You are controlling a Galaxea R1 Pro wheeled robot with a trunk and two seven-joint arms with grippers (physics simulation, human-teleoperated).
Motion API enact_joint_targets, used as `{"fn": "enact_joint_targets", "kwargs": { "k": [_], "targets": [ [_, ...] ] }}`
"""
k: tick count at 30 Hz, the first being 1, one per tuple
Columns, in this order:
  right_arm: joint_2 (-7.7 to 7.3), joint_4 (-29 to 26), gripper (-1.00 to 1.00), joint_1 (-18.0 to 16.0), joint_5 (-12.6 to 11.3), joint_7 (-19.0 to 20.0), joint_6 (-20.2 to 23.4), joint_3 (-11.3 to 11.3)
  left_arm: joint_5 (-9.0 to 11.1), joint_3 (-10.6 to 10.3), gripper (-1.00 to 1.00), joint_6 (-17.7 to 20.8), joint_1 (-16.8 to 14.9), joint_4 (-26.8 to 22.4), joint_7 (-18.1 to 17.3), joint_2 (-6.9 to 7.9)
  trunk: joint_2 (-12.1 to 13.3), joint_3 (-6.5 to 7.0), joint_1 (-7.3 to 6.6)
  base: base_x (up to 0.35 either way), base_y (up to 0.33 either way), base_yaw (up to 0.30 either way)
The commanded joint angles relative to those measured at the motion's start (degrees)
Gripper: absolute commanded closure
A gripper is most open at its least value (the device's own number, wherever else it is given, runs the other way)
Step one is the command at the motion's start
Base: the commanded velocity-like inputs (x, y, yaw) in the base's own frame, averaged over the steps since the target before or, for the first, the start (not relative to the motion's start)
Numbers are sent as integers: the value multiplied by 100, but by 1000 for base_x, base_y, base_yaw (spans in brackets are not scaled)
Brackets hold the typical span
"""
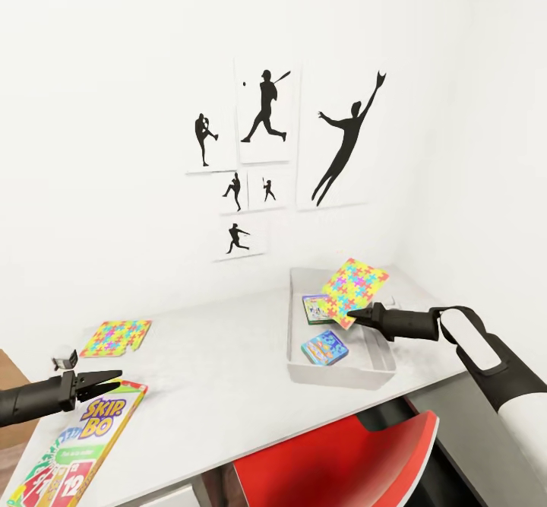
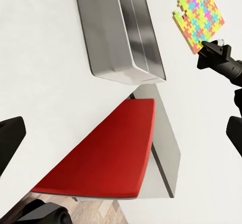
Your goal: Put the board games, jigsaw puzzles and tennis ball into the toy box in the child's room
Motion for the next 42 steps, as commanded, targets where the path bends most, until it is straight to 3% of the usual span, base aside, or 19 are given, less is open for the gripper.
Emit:
{"fn": "enact_joint_targets", "kwargs": {
  "k": [1,15,37,42],
  "targets": [
    [-5,0,100,-7,54,57,3,7,-6,0,-100,61,-4,-1,-26,3,-13,-13,4,0,0,0],
    [-5,11,100,-14,46,57,3,-16,-6,1,-100,61,-4,-1,-26,7,-13,-30,4,0,0,0],
    [-2,45,100,-73,45,63,3,-44,-6,4,-100,61,-4,-3,-26,7,-13,-231,4,0,0,0],
    [3,50,100,-229,45,65,3,-7,-6,3,-100,64,-5,-125,-26,7,-13,-278,4,0,0,0]
  ]
}}
